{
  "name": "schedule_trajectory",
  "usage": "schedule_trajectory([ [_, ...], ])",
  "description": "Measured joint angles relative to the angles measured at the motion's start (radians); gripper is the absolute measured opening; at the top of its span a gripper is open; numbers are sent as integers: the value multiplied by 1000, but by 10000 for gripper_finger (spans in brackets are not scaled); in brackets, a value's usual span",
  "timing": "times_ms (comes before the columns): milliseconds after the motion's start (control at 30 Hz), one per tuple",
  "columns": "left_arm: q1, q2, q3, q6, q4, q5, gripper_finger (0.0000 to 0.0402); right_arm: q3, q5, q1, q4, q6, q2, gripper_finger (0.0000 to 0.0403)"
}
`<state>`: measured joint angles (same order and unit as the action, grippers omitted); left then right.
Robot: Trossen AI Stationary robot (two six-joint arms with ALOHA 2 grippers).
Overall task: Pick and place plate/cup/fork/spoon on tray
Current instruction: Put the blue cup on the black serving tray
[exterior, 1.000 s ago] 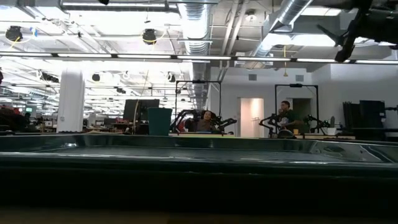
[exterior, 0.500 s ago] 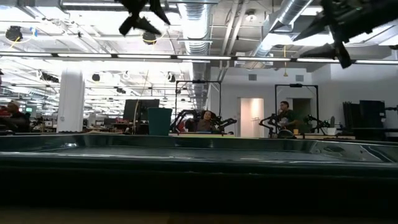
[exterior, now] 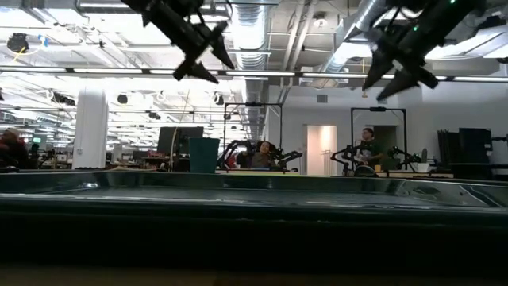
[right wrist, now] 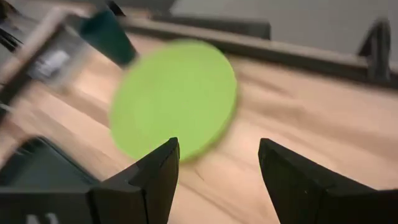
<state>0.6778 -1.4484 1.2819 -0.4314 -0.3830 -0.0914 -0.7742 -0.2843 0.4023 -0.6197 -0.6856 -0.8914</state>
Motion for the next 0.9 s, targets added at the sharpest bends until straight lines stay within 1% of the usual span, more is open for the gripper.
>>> schedule_trajectory([
  [67, -1, -43, 0, 4, 4, 17, 282, 0, 1, 0, -47, -18, -30, 245],
  [167, 1, -106, 0, 5, 9, 49, 282, 0, 1, -1, -72, -21, -73, 245],
  [333, 25, -174, 0, -20, -7, 63, 279, 0, 1, -1, -72, -22, -120, 245],
  [500, 71, -170, 0, 22, -87, 159, 278, 0, 0, -1, -71, -21, -150, 245],
  [600, 95, -157, 0, 27, -120, 175, 278, 0, 0, -1, -66, -21, -161, 245],
  [700, 106, -155, 0, 73, -165, 176, 278, 0, 0, -1, -62, -21, -162, 245],
  [900, 105, -156, 0, 95, -206, 172, 278, 0, 0, -1, -52, -21, -162, 245],
])
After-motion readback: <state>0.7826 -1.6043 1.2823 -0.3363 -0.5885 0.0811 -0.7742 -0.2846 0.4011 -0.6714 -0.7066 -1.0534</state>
